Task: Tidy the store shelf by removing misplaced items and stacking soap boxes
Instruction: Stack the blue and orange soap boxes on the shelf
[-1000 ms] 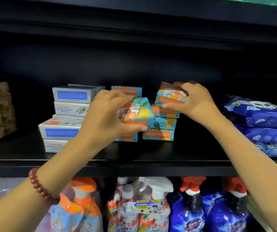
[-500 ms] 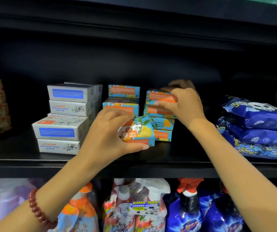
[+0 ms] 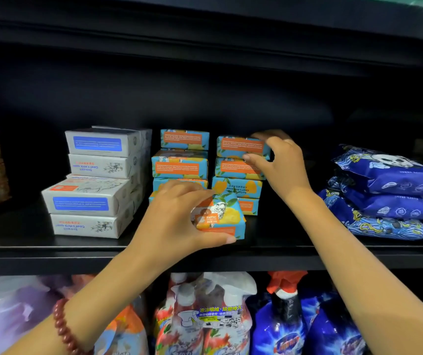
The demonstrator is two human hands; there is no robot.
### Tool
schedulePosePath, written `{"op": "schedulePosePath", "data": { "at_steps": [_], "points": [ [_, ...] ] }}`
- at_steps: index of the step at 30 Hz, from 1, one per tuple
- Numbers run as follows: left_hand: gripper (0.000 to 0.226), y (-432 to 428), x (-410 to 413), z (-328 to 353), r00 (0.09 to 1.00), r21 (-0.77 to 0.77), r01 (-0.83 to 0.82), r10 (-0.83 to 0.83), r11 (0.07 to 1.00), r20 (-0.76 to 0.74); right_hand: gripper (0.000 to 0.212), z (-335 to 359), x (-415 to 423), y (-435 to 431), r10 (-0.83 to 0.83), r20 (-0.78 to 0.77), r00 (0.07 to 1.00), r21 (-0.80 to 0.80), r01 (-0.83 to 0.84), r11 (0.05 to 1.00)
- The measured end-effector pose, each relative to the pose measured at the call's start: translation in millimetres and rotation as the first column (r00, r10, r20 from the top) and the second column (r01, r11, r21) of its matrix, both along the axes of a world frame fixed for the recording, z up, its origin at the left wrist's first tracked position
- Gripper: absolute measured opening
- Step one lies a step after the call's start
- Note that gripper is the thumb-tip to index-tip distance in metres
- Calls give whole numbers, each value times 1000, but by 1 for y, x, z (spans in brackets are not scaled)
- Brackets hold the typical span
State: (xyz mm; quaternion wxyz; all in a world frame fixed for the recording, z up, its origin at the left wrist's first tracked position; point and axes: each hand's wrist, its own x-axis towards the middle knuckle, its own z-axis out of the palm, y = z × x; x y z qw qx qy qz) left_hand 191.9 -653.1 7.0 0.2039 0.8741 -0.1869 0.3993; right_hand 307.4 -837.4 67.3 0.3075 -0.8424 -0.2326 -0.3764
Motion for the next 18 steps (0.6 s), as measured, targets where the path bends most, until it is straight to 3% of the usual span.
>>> {"op": "schedulePosePath", "data": {
  "at_steps": [4, 6, 8, 13, 18],
  "points": [
    [83, -15, 9, 4, 996, 68, 18, -12, 998, -88, 42, -4, -15, -8, 69, 25, 997, 56, -70, 996],
    [83, -23, 15, 4, 993, 114, 23, -9, 993, -118, 38, -18, -32, -20, 76, 148, 986, 103, -92, 990],
    [84, -31, 21, 4, 991, 171, 19, 4, 985, -137, 33, -41, -49, -36, 61, 166, 984, 86, -76, 993],
    [73, -41, 33, 2, 979, 192, 31, 9, 981, -203, 32, -96, -80, -65, 9, -168, 986, -90, -24, 996],
    [48, -34, 25, -1, 999, 139, 7, -1, 990, -48, 61, -106, -93, -72, 11, -228, 974, -134, -43, 990]
  ]
}}
